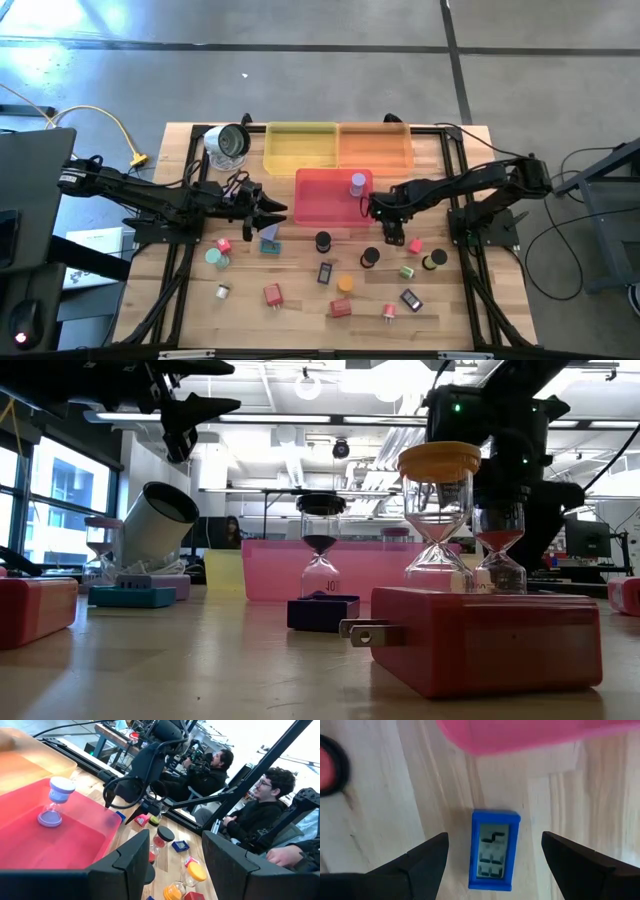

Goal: Pick & Place Office items
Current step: Put the blue digital clock into the orange bin

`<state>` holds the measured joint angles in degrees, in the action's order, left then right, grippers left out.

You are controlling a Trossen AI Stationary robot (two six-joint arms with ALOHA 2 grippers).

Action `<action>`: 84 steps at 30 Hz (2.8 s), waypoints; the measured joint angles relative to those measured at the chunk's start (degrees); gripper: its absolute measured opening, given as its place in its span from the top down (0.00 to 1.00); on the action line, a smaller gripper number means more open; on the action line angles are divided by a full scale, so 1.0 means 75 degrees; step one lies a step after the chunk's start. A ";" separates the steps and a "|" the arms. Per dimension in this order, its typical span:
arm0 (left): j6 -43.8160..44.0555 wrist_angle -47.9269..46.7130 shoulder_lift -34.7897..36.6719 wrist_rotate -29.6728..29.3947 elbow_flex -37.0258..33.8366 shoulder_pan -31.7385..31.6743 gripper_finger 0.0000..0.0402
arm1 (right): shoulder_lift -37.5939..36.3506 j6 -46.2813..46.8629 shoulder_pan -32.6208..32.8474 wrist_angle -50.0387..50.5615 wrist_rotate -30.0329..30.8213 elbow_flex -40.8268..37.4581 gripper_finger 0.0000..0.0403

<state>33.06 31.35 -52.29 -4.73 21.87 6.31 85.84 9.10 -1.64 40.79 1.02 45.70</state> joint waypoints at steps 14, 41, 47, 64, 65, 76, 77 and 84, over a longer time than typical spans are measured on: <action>0.0000 0.0000 0.0003 -0.0003 0.0000 0.0000 0.56 | 0.0903 -0.0248 -0.0056 -0.0179 -0.0022 0.0038 0.23; -0.0003 -0.0002 0.0003 -0.0003 0.0000 -0.0003 0.56 | 0.0727 0.0260 -0.0019 0.1257 0.0036 0.0153 0.69; -0.0003 -0.0002 0.0003 0.0015 0.0000 -0.0003 0.56 | 0.0100 0.0607 0.0184 0.3177 0.0795 0.1104 0.69; -0.0003 0.0836 0.0003 0.0000 0.0000 -0.0032 0.56 | -0.0275 -0.0637 -0.2725 0.3775 0.1792 0.4379 0.69; -0.0003 0.0836 0.0003 -0.0005 0.0000 -0.0043 0.56 | -0.0241 -0.0646 -0.3089 0.3636 0.1662 0.4462 0.69; -0.0001 0.0801 0.0445 0.1871 0.0000 -0.1713 0.56 | 0.1245 -0.0581 -0.5377 0.2700 -0.0042 0.4620 0.69; 0.0000 0.0797 0.0446 0.2248 0.0000 -0.1920 0.56 | 0.1430 -0.0586 -0.5431 0.2644 -0.0123 0.4620 0.69; 0.0229 0.0600 0.0446 0.4034 -0.0001 -0.2939 0.56 | 0.2731 -0.0627 -0.5642 0.2612 -0.0076 0.4620 0.69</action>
<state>34.77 35.84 -48.95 25.52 21.86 -15.74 106.32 4.40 -43.96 60.38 0.45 80.36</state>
